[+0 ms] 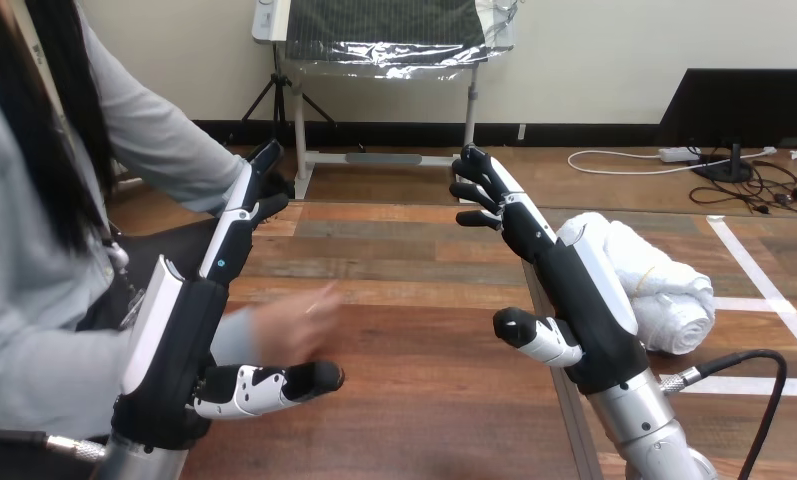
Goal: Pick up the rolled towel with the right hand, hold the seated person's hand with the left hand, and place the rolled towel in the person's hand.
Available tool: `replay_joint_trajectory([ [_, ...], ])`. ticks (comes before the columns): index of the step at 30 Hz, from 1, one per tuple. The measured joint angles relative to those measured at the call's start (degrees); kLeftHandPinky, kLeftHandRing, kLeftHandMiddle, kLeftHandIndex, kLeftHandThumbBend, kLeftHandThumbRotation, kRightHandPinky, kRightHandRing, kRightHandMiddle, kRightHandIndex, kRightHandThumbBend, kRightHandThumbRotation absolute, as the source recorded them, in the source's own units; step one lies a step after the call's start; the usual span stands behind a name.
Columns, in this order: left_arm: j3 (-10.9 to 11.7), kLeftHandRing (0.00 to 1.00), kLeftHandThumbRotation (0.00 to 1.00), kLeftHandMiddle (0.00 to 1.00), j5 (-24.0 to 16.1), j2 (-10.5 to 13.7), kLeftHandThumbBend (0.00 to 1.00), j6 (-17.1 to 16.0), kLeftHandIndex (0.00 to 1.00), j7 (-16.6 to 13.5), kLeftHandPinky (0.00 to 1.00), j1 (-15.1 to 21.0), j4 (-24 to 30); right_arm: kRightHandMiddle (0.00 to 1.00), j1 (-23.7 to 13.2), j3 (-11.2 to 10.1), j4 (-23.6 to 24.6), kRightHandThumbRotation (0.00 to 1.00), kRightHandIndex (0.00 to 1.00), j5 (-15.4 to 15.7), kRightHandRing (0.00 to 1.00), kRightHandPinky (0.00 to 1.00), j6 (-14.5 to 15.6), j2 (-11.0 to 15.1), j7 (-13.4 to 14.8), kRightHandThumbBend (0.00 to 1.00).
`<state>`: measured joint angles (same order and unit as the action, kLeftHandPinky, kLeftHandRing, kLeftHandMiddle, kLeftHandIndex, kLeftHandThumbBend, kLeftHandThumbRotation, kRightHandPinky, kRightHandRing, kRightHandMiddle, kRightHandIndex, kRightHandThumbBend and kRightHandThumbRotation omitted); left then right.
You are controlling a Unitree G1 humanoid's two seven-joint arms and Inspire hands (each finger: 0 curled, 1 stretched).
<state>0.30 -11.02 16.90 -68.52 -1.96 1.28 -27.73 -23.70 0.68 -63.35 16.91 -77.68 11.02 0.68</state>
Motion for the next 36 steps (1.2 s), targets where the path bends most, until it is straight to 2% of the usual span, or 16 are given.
replay_joint_trajectory([
  [13, 0.00, 1.00, 0.77, 1.00, 1.11, -0.01, 1.00, 0.01, 1.00, 1.04, 0.90, -0.05, 0.01, 0.92, 0.00, 0.99, 0.00, 0.95, 0.96, -0.57, 0.87, 0.77, 0.00, -0.14, -0.11, 1.00],
  [23, 0.00, 1.00, 0.77, 1.00, 1.65, 0.00, 1.00, 0.04, 1.00, 1.86, 0.91, -0.13, 0.01, 0.92, 0.00, 1.63, 0.00, 0.94, 0.97, -3.47, 0.88, 0.78, 0.00, -0.91, -2.23, 1.00],
  [36, 0.14, 1.00, 0.78, 1.00, 1.62, -0.01, 1.00, 0.03, 1.00, 2.07, 0.92, -0.22, 0.01, 0.92, 0.00, 1.64, 0.00, 0.95, 0.97, -4.74, 0.88, 0.78, 0.00, -1.90, -3.64, 1.00],
])
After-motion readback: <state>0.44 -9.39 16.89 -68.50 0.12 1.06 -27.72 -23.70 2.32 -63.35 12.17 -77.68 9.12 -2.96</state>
